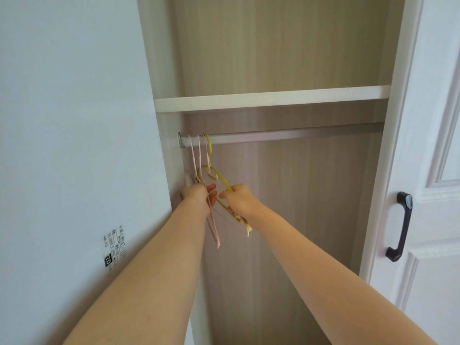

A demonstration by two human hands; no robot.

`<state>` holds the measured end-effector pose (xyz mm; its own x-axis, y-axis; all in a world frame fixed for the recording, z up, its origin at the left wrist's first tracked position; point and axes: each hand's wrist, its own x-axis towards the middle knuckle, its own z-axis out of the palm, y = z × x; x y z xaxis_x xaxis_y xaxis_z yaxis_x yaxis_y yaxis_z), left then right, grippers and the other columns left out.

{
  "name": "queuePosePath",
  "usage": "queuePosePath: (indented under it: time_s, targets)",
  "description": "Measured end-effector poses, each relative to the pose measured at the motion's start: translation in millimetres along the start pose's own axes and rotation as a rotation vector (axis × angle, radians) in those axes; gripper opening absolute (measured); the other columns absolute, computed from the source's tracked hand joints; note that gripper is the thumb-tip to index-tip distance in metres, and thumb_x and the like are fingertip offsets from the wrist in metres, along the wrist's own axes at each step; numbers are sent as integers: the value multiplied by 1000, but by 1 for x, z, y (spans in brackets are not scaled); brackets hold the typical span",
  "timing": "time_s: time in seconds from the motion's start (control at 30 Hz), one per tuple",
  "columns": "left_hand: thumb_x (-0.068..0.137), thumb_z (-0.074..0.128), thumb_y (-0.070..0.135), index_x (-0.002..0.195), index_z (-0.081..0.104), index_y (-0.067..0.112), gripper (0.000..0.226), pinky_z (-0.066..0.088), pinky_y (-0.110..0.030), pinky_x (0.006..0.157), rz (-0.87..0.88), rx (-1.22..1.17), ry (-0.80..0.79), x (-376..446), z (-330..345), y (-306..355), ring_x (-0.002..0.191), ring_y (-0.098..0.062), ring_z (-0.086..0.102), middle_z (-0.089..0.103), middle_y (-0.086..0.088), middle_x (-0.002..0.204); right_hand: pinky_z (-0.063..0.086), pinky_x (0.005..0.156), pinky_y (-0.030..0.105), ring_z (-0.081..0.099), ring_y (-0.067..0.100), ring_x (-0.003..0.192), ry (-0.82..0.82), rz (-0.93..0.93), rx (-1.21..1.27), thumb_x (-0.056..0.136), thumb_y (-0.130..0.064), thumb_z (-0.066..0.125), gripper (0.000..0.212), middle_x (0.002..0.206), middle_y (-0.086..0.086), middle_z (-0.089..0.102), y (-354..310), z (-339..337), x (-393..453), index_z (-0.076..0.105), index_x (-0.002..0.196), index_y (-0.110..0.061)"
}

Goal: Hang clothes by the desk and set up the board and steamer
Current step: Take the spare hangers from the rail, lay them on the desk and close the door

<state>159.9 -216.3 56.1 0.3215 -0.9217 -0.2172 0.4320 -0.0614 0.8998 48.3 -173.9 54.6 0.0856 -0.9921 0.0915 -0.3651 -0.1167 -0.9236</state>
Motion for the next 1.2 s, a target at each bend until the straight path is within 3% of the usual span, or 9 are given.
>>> queuePosePath:
  time_s: [0.07, 0.13, 0.2, 0.33, 0.47, 0.9, 1.2]
  targets:
    - [98, 42, 7, 92, 60, 2, 19, 46, -16, 36, 6, -50, -32, -6, 2, 0, 45, -14, 55, 62, -5, 57, 26, 47, 27, 33, 17, 53, 3, -33, -13, 91, -10, 45, 15, 66, 8, 39, -1, -1, -1, 60, 92, -5]
    - [98, 41, 5, 75, 56, 3, 28, 46, -15, 36, 14, -100, -59, -12, 6, 1, 32, -11, 52, 56, -3, 40, 25, 48, 27, 32, 16, 53, -6, -58, -35, 92, -8, 42, 12, 66, 8, 38, -3, -2, -2, 54, 91, -9]
    - [98, 39, 3, 70, 52, 3, 31, 45, -15, 35, 15, -137, -66, -15, 9, 4, 26, -10, 48, 51, -2, 33, 27, 49, 27, 36, 17, 55, 11, -47, -46, 93, -8, 40, 21, 68, 8, 42, -4, -5, -3, 59, 98, -3]
    - [100, 42, 6, 75, 52, 4, 27, 40, -14, 32, 1, -241, -84, -19, 14, 13, 24, -9, 44, 52, -4, 43, 31, 50, 27, 40, 17, 57, 59, -37, -15, 96, -12, 39, 27, 71, 7, 47, -6, -12, -4, 55, 111, 4]
    - [101, 40, 8, 84, 53, 7, 22, 33, -11, 31, 13, -232, -174, -29, 19, 17, 26, -6, 40, 48, -5, 64, 34, 51, 26, 43, 18, 60, 124, -68, 0, 97, -15, 40, 22, 75, 6, 49, -8, -20, -5, 55, 106, -2]
    - [101, 36, 7, 90, 54, 5, 21, 22, -14, 29, -22, -265, -306, -91, 16, -11, 30, -3, 34, 46, -2, 69, 36, 51, 26, 44, 14, 60, 249, -119, -83, 100, -19, 39, 18, 75, 0, 49, 13, -53, -81, 54, 97, -9]
    - [100, 44, 16, 85, 56, 7, 22, 21, -14, 29, -134, -239, -302, -145, -14, -79, 30, -5, 32, 48, -2, 65, 39, 54, 24, 45, 13, 62, 277, 0, -27, 99, -20, 41, 19, 77, 1, 51, 67, -55, -164, 55, 95, -9]
